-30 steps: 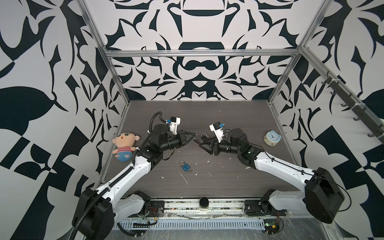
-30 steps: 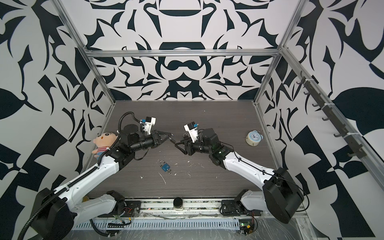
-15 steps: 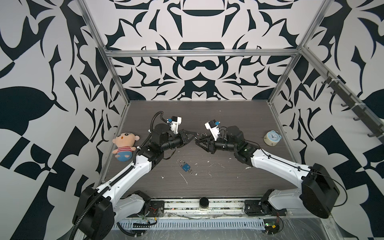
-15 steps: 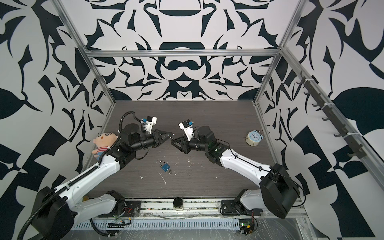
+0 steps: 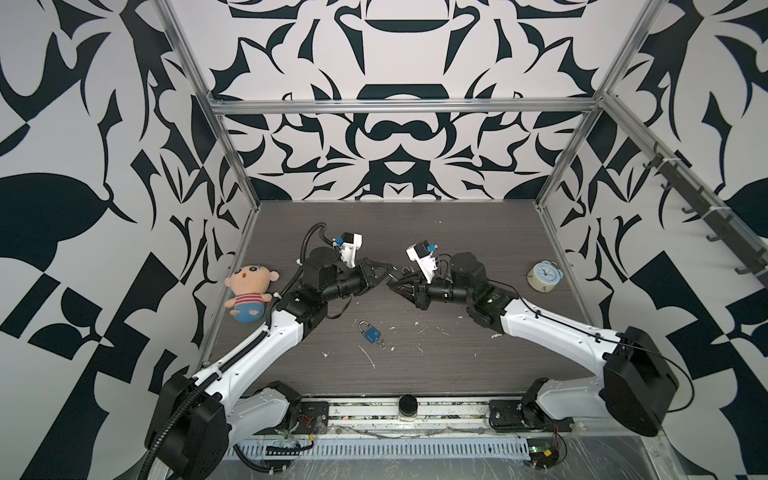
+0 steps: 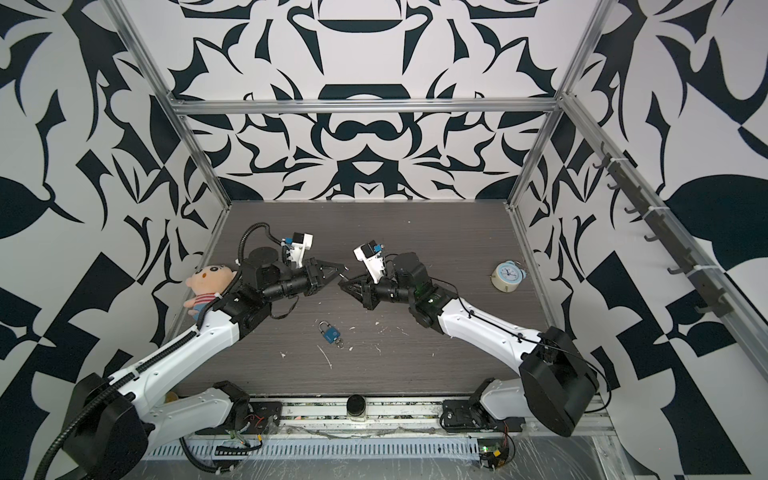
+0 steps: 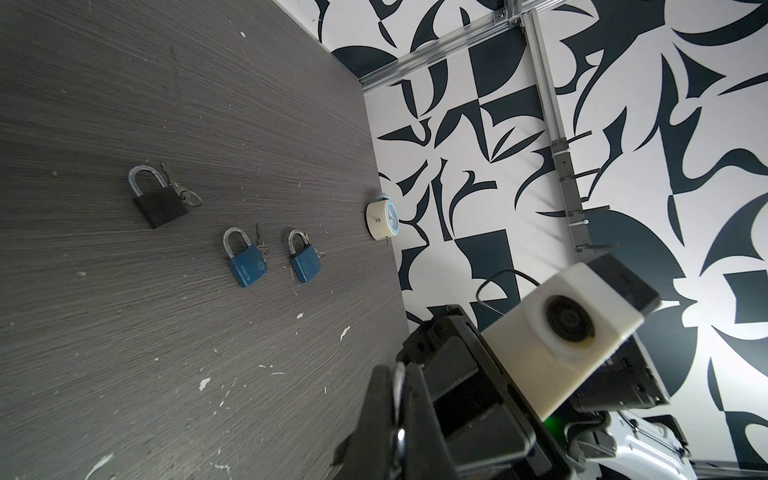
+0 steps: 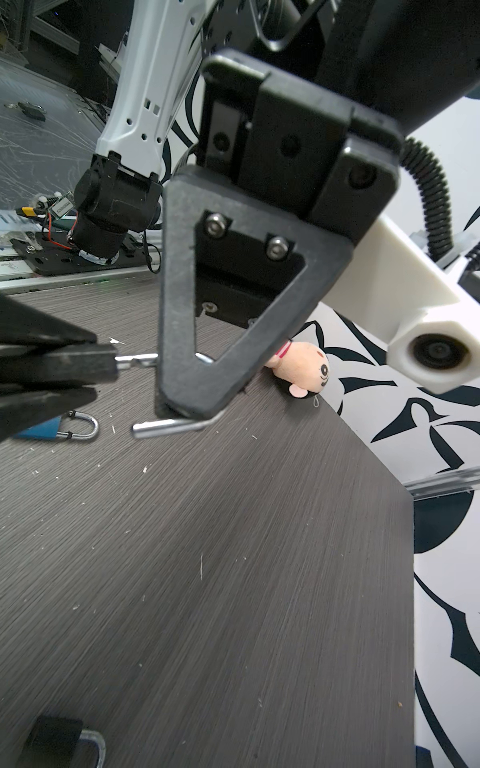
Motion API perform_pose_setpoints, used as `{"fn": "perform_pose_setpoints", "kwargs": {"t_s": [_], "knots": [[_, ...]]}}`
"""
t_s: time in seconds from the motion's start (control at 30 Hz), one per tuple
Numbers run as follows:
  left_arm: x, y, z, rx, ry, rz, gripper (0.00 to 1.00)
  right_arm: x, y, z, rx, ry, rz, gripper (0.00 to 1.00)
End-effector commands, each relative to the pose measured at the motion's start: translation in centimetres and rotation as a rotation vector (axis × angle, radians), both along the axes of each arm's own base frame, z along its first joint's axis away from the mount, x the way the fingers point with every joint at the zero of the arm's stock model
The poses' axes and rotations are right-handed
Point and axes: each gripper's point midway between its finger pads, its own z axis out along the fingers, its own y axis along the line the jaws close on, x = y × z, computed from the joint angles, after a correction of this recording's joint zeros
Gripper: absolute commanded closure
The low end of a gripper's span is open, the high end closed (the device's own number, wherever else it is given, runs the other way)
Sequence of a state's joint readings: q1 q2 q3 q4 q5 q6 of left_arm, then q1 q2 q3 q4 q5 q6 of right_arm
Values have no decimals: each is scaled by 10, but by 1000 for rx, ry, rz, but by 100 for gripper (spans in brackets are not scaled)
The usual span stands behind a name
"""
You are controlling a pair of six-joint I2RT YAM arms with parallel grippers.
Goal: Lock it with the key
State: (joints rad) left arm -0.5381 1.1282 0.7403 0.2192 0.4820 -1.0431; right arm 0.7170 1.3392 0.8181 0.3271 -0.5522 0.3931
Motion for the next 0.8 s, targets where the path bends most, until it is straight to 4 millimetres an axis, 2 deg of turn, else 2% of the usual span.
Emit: {"fn": "perform_pose_setpoints", "kwargs": {"t_s": [0.0, 0.07, 0.17, 0.27, 0.37, 0.43, 0.57, 0.77], "knots": [[-2, 2, 25, -19, -82, 5, 100, 11, -4, 32, 49, -55, -59, 100], [-3, 7, 29, 15, -111, 21, 97, 9, -3, 30, 39, -38, -49, 100], [-2, 19, 33, 100, -151, 62, 60, 1, 0, 27, 25, 17, 15, 100], [0, 37, 33, 212, -194, 115, 46, -7, 2, 24, 27, 89, 88, 100], [-1, 51, 32, 305, -245, 136, 43, -14, 2, 20, 38, 145, 142, 100], [-5, 52, 33, 329, -293, 110, 43, -22, 3, 18, 35, 179, 193, 100], [-19, 35, 33, 303, -382, -35, 49, -37, 6, 18, 52, 242, 287, 100], [-29, 12, 24, 250, -400, -201, 61, -48, 6, 25, 75, 284, 345, 100]]}}
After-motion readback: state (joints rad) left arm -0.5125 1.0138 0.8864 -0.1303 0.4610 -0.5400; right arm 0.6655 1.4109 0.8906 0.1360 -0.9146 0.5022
